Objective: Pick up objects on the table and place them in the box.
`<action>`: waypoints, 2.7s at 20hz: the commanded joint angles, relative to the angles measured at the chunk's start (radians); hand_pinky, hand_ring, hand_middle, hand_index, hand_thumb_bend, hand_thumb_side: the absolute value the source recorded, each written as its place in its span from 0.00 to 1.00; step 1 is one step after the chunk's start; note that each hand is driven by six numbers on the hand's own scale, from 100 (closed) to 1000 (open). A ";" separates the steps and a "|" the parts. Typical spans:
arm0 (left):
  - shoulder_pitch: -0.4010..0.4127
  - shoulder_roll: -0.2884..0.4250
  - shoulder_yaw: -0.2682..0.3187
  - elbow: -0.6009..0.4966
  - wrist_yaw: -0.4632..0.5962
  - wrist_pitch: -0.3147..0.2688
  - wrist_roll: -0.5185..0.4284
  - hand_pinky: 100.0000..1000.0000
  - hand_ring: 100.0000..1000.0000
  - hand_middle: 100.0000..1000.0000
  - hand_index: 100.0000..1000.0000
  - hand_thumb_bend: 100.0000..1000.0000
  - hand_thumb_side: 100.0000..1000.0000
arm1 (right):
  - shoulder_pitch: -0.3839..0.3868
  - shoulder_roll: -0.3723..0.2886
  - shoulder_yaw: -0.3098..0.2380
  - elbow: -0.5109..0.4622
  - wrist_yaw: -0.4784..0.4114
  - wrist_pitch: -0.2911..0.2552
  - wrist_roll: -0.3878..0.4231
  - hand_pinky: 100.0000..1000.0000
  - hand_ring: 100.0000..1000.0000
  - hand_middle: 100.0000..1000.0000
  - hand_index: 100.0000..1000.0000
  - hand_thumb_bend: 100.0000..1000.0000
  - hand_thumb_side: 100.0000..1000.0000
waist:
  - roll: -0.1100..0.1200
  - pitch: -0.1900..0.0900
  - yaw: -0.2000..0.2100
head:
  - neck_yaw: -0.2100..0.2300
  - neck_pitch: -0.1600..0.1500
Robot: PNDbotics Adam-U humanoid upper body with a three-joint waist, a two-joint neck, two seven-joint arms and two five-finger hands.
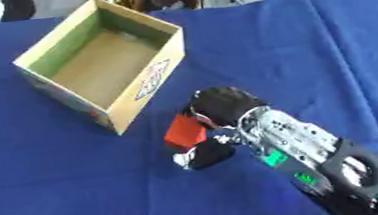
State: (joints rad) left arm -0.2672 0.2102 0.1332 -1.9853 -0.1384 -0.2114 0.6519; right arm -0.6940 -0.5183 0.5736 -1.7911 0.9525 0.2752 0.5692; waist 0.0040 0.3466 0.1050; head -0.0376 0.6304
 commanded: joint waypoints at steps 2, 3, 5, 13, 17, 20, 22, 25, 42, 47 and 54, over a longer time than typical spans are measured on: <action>-0.010 0.016 -0.002 -0.015 -0.002 0.000 -0.003 0.30 0.67 0.58 0.68 0.02 1.00 | -0.035 -0.045 -0.036 -0.077 -0.025 0.017 -0.009 0.61 0.68 0.22 0.51 0.00 0.67 | 0.003 -0.020 0.004 | 0.004 -0.008; -0.009 0.017 -0.001 -0.015 -0.002 0.000 -0.003 0.30 0.67 0.58 0.68 0.02 1.00 | -0.043 -0.054 -0.044 -0.096 -0.034 0.023 -0.011 0.61 0.68 0.22 0.50 0.00 0.67 | 0.003 -0.021 0.005 | 0.006 -0.008; -0.008 0.018 -0.002 -0.015 -0.003 0.000 -0.003 0.30 0.67 0.58 0.68 0.02 1.00 | -0.062 -0.074 -0.065 -0.138 -0.058 0.036 -0.015 0.61 0.68 0.21 0.49 0.00 0.67 | 0.003 -0.023 0.007 | 0.011 -0.009; -0.004 0.020 -0.003 -0.015 -0.004 0.003 -0.005 0.30 0.67 0.58 0.68 0.02 1.00 | -0.178 -0.131 -0.154 -0.202 -0.171 0.114 -0.037 0.58 0.64 0.19 0.43 0.00 0.67 | 0.003 -0.029 0.018 | 0.013 -0.004; -0.004 0.021 -0.007 -0.015 -0.002 0.004 -0.008 0.30 0.67 0.58 0.68 0.02 1.00 | -0.264 -0.124 -0.170 -0.144 -0.222 0.143 -0.050 0.57 0.62 0.17 0.41 0.00 0.65 | 0.003 -0.027 0.031 | 0.002 -0.007; -0.006 0.021 -0.009 -0.015 -0.001 0.005 -0.010 0.30 0.68 0.58 0.68 0.02 1.00 | -0.319 -0.102 -0.169 -0.078 -0.245 0.147 -0.063 0.56 0.62 0.16 0.40 0.00 0.65 | 0.001 -0.022 0.040 | -0.006 -0.011; -0.007 0.021 -0.010 -0.015 -0.001 0.005 -0.012 0.29 0.68 0.58 0.68 0.01 1.00 | -0.352 -0.083 -0.165 -0.032 -0.245 0.142 -0.076 0.56 0.62 0.16 0.40 0.00 0.65 | 0.000 -0.018 0.045 | -0.011 -0.015; -0.013 0.020 -0.012 -0.015 0.000 0.005 -0.014 0.29 0.68 0.58 0.68 0.01 1.00 | -0.402 -0.041 -0.162 0.051 -0.234 0.133 -0.096 0.56 0.62 0.16 0.40 0.00 0.65 | -0.003 -0.009 0.053 | -0.022 -0.022; -0.075 0.005 -0.034 -0.015 0.018 -0.008 -0.035 0.29 0.68 0.58 0.68 0.01 1.00 | -0.583 0.183 -0.198 0.581 -0.083 -0.016 -0.223 0.57 0.63 0.16 0.41 0.00 0.67 | -0.032 0.063 0.151 | -0.110 -0.099; -0.086 0.002 -0.037 -0.015 0.023 -0.010 -0.039 0.29 0.68 0.58 0.68 0.01 1.00 | -0.592 0.215 -0.209 0.685 -0.056 -0.074 -0.233 0.58 0.63 0.17 0.41 0.00 0.66 | -0.041 0.081 0.173 | -0.124 -0.111; -0.093 0.001 -0.040 -0.015 0.026 -0.011 -0.042 0.29 0.68 0.58 0.68 0.01 1.00 | -0.604 0.243 -0.226 0.797 -0.018 -0.173 -0.180 0.63 0.68 0.23 0.46 0.00 0.71 | -0.049 0.085 0.177 | -0.139 -0.111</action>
State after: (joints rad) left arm -0.3495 0.2014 0.0960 -1.9853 -0.1145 -0.2209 0.6133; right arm -1.2676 -0.2741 0.3616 -0.9986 0.9193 0.1203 0.3803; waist -0.0513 0.4520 0.2794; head -0.1717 0.5329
